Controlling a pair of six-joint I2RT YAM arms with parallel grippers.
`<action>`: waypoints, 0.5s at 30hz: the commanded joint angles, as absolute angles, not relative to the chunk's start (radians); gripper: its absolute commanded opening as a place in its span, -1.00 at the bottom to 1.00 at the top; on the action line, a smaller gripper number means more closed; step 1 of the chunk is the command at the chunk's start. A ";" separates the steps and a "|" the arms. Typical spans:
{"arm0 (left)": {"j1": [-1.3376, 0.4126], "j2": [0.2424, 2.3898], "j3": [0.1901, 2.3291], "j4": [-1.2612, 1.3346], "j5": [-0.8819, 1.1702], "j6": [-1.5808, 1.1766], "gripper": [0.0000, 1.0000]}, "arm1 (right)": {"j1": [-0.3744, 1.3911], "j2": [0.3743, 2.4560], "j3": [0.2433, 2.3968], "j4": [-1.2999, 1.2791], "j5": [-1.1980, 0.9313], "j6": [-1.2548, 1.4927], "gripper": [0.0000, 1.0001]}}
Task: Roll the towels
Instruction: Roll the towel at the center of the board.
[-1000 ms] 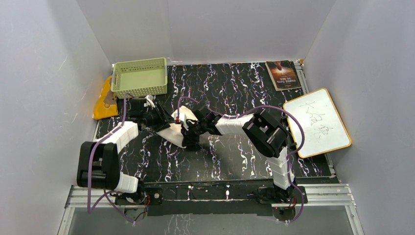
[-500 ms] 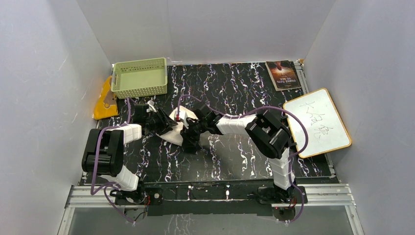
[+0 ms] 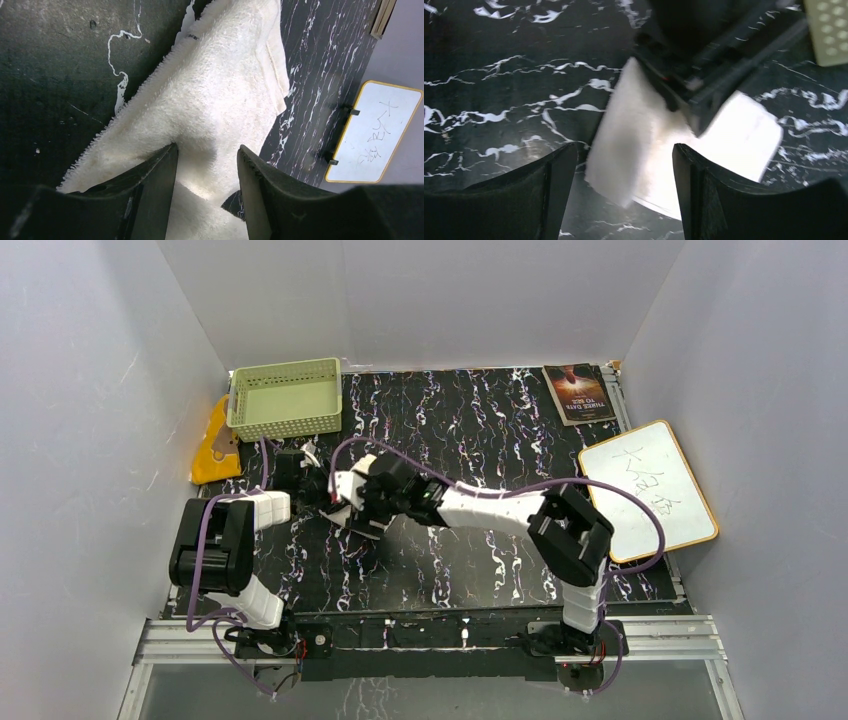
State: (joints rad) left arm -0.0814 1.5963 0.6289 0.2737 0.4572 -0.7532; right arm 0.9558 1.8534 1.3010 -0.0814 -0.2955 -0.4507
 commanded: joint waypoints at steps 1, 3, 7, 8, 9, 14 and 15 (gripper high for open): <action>-0.077 1.654 0.616 0.181 0.354 -0.709 -0.05 | 1.024 1.919 1.362 -0.127 -0.205 -0.519 0.35; -0.077 1.656 0.622 0.174 0.354 -0.707 -0.05 | 1.042 1.943 1.373 -0.122 -0.188 -0.518 0.35; -0.077 1.658 0.624 0.173 0.355 -0.704 -0.05 | 1.056 1.982 1.391 -0.116 -0.136 -0.523 0.34; -0.077 1.661 0.625 0.173 0.356 -0.704 -0.05 | 1.058 1.988 1.390 -0.109 -0.125 -0.527 0.34; -0.077 1.662 0.625 0.172 0.358 -0.703 -0.05 | 1.058 1.992 1.387 -0.100 -0.113 -0.530 0.34; -0.077 1.678 0.631 0.173 0.374 -0.698 -0.05 | 1.060 2.020 1.376 -0.072 -0.040 -0.547 0.34; -0.077 1.681 0.633 0.175 0.379 -0.696 -0.05 | 1.059 2.020 1.367 -0.056 -0.028 -0.550 0.34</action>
State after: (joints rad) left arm -0.0814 1.6180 0.6510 0.2672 0.4648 -0.7517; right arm 1.0603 2.0075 1.3357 -0.1284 -0.1192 -0.5240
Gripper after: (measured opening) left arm 0.471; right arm 0.672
